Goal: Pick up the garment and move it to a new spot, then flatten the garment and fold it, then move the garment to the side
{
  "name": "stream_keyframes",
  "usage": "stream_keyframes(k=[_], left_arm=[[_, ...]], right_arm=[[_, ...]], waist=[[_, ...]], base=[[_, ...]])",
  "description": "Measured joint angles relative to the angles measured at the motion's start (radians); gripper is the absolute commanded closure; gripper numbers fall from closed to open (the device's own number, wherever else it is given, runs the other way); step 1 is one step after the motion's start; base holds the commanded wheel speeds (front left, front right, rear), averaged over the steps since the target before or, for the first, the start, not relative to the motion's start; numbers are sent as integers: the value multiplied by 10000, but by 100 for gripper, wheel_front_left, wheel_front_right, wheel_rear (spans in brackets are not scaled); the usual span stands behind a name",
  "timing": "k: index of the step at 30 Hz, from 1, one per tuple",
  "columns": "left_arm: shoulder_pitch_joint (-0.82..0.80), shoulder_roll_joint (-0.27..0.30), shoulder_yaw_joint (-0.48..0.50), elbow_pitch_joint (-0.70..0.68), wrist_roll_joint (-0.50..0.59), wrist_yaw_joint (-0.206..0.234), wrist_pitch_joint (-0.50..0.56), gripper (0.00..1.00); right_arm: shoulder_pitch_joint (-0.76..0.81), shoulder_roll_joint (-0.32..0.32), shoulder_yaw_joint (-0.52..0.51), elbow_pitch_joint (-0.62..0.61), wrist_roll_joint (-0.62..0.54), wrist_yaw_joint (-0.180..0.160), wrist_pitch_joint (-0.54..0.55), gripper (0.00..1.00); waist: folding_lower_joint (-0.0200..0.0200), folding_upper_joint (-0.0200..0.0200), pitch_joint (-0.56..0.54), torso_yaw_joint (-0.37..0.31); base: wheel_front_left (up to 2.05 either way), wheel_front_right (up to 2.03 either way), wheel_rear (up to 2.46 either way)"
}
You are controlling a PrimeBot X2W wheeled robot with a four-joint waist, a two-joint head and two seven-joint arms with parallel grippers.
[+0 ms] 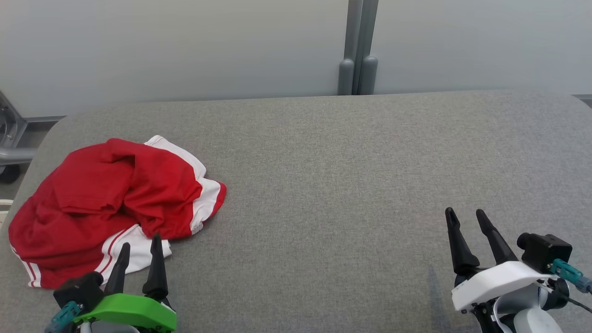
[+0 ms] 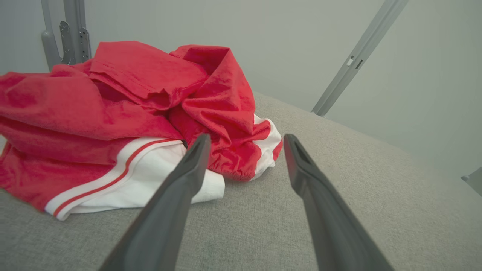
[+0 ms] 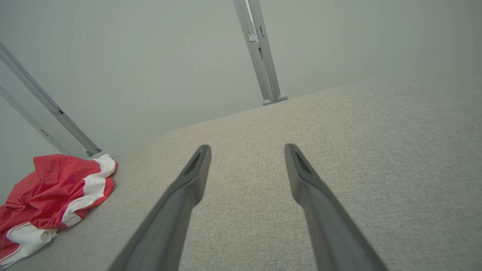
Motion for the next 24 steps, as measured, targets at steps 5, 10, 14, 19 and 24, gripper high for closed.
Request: stream_keyframes(k=[5, 10, 14, 19, 24], left_arm=[[8, 79, 25, 155, 418, 0, -69, 0], [20, 115, 36, 293, 826, -2, -125, 0], [20, 119, 75, 372, 1124, -10, -167, 0], [29, 119, 107, 476, 1511, -12, -244, 0], [49, 121, 123, 560, 1810, -12, -286, 0]], right_arm=[[72, -23, -27, 13, -510, 0, -194, 0], [113, -94, -111, 15, -997, 0, -357, 0], [149, -140, -134, 19, -1308, 0, -508, 0], [272, -176, -128, 67, -1741, 0, -673, 0], [304, -176, -140, 71, -2146, 2, -821, 0]], waist=[[0, 0, 7, 35], [0, 0, 31, 47], [0, 0, 32, 40], [0, 0, 8, 28], [0, 0, -15, 14]], base=[[0, 0, 0], [0, 0, 0], [0, 0, 0], [0, 0, 0], [0, 0, 0]])
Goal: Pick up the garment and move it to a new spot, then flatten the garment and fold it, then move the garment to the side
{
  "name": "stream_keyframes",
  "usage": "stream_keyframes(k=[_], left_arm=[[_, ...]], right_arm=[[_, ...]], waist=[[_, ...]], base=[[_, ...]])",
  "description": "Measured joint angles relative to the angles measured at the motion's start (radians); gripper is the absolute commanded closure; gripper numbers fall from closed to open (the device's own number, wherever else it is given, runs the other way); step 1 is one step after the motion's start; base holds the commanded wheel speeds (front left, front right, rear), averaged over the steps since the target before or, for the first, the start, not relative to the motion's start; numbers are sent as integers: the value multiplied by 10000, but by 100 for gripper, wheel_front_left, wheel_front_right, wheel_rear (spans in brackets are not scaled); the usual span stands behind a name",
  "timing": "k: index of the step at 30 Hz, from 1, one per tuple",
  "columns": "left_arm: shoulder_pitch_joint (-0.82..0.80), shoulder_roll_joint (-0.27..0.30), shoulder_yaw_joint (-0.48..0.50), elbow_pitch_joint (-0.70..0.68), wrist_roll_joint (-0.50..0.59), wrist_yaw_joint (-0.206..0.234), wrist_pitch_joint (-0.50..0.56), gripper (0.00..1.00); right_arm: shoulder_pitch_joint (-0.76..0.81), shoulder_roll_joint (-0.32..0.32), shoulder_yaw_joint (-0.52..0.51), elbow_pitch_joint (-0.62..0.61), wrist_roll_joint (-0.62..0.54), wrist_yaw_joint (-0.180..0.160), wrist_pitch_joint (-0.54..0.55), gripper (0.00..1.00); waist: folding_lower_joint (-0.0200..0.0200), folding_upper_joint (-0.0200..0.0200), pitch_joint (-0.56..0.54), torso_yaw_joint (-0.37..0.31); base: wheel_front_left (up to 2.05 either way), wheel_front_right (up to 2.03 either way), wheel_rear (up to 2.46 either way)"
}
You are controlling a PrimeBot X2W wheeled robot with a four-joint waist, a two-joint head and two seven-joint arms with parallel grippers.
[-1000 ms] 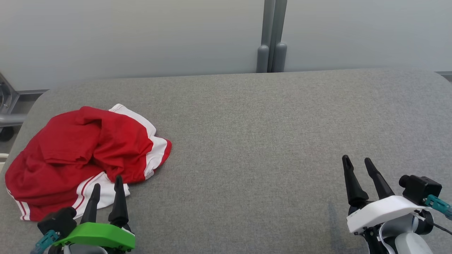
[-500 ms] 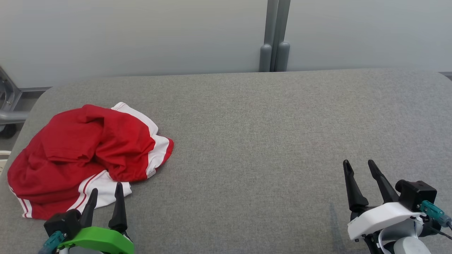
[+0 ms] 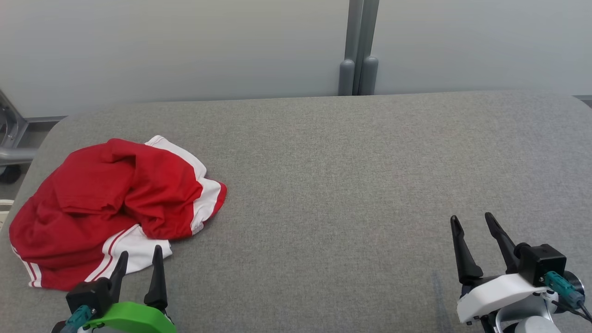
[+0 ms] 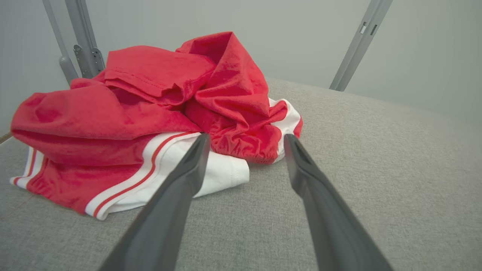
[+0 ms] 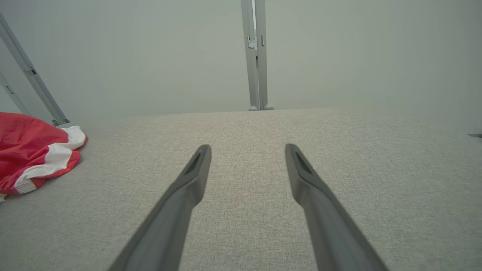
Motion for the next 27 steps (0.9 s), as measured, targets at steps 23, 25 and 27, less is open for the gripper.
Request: stream_keyframes(k=[23, 25, 27], left_arm=[[50, 69, -245, 198, 917, -2, -219, 0], [56, 79, -221, 207, 1026, -2, -230, 0], [57, 88, -199, 228, 1116, -2, -232, 0]], right_arm=[[171, -46, -73, -56, -1651, 0, -619, 0], [184, -44, -56, -63, -1820, 0, -658, 0], [204, -42, -46, -73, -1939, 0, -713, 0]], waist=[[0, 0, -55, -19], [0, 0, -60, -16], [0, 0, -67, -10]], base=[[0, 0, 0], [0, 0, 0], [0, 0, 0]])
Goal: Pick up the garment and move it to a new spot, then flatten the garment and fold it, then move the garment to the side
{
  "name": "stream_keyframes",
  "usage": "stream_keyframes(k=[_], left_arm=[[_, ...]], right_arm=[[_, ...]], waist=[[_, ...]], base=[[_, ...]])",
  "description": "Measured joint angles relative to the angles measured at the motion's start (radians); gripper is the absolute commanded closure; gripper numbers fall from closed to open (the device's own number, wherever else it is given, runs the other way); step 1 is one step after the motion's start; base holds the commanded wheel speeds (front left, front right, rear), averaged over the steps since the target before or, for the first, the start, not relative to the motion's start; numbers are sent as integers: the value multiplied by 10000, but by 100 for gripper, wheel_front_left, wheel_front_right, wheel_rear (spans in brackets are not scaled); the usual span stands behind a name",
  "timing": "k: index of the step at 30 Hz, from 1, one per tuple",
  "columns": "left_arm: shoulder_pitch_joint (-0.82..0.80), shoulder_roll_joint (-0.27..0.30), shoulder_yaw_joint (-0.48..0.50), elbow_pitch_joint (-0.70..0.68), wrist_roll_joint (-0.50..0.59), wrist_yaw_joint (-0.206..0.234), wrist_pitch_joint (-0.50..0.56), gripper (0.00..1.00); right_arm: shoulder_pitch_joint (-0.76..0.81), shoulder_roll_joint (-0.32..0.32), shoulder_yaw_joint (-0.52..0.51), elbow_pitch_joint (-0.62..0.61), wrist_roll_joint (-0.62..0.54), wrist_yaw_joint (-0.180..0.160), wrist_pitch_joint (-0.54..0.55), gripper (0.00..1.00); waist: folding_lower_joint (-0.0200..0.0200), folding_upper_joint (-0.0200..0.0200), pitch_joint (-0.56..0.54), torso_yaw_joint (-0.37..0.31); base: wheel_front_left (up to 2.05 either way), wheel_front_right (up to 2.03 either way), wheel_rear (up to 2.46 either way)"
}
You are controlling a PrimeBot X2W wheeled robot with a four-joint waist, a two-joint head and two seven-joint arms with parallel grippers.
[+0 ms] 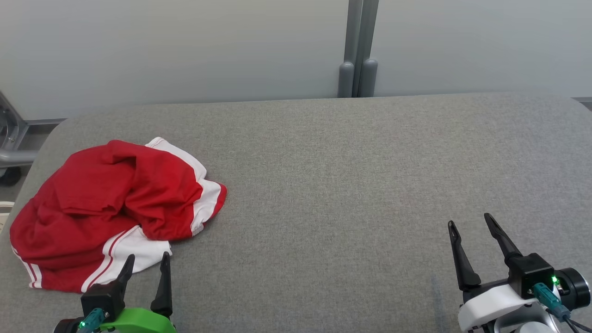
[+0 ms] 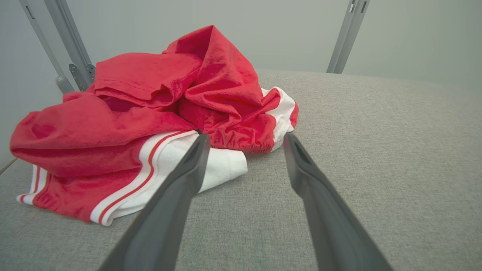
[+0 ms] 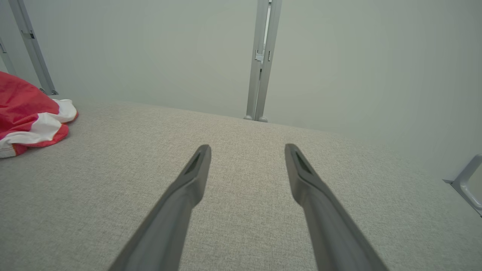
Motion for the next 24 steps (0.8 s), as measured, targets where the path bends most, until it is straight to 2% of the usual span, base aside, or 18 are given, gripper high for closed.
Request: stream_keyframes(k=[24], left_arm=[[3, 12, 50, 132, -59, -2, -31, 0]], right_arm=[[12, 69, -199, 148, 165, 0, 0, 0]], waist=[[0, 0, -39, -26]], base=[[0, 0, 0]])
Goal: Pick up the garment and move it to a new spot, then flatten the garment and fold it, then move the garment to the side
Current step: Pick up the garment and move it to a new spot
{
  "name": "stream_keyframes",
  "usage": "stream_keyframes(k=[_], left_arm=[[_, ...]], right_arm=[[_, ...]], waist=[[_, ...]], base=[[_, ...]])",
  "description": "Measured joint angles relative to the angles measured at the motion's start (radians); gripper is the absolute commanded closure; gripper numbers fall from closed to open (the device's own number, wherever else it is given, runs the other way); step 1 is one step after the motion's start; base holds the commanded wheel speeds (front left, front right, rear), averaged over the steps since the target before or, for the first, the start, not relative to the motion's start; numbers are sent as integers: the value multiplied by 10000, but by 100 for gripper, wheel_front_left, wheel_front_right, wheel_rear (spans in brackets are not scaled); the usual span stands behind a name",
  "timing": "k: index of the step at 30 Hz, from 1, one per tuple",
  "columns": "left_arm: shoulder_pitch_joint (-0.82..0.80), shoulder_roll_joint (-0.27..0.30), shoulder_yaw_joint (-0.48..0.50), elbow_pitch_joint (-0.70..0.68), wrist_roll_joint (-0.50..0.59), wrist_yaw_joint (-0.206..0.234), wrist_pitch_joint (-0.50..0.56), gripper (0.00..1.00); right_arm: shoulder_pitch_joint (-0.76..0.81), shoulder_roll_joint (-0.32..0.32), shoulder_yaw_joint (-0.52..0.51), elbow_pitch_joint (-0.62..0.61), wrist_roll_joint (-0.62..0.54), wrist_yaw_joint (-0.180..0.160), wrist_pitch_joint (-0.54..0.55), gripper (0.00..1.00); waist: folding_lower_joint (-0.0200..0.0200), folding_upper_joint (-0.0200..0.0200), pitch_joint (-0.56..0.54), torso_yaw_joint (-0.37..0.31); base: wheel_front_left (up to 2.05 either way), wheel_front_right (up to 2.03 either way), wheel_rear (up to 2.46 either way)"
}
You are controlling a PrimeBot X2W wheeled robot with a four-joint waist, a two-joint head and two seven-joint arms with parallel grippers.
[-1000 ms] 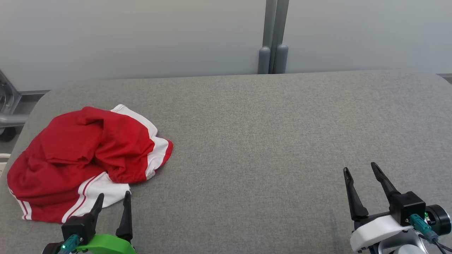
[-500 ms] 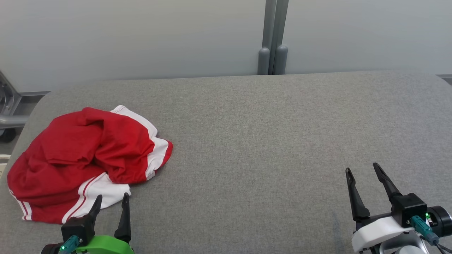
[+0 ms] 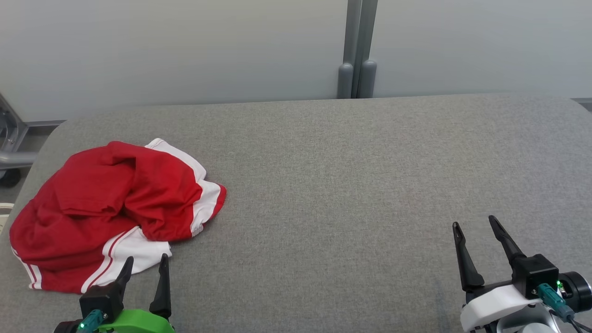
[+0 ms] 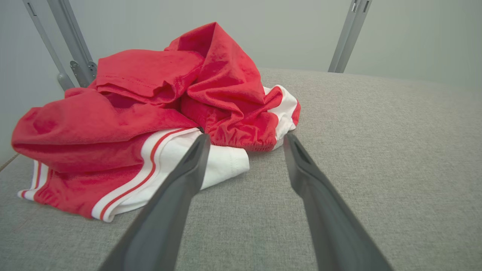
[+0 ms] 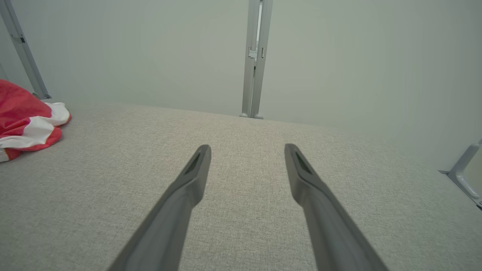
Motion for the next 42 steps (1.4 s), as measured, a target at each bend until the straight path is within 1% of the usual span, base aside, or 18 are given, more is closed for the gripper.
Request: stream_keyframes(k=[7, 13, 19, 24, 28, 31, 36, 42], left_arm=[[-3, 0, -23, -2, 29, 0, 0, 0], [40, 10, 257, -44, 102, -2, -4, 0], [191, 10, 424, -46, 192, -13, -12, 0], [397, 54, 717, 2, 265, -13, -13, 0], [564, 65, 989, -46, 291, -13, -12, 0], [597, 46, 1174, -186, 291, -13, -12, 0], [602, -19, 1287, -270, 330, -13, -13, 0], [464, 10, 1122, 77, 286, -13, -12, 0]], right_arm=[[3, -35, 249, -8, -4, 0, 0, 0], [-10, -194, 798, 0, -8, 0, 0, 0], [-65, -272, 1377, 119, 84, 2, -2, 0], [-101, -263, 1856, 236, 171, 2, -2, 0], [-372, -245, 2387, 320, 226, 2, -2, 0], [-692, -234, 2660, 332, 274, 2, -2, 0], [-754, -255, 2897, 349, 403, 2, -2, 0], [-598, -263, 2821, 169, 468, 2, -2, 0]], waist=[[0, 0, -4, 58], [0, 0, -61, 469], [0, 0, -176, 1454], [0, 0, -305, 2413], [0, 0, -418, 3167], [0, 0, -473, 3603], [0, 0, -535, 4012], [0, 0, -600, 3984]], base=[[0, 0, 0], [0, 0, 0], [0, 0, 0], [0, 0, 0], [0, 0, 0], [0, 0, 0], [0, 0, 0], [0, 0, 0]])
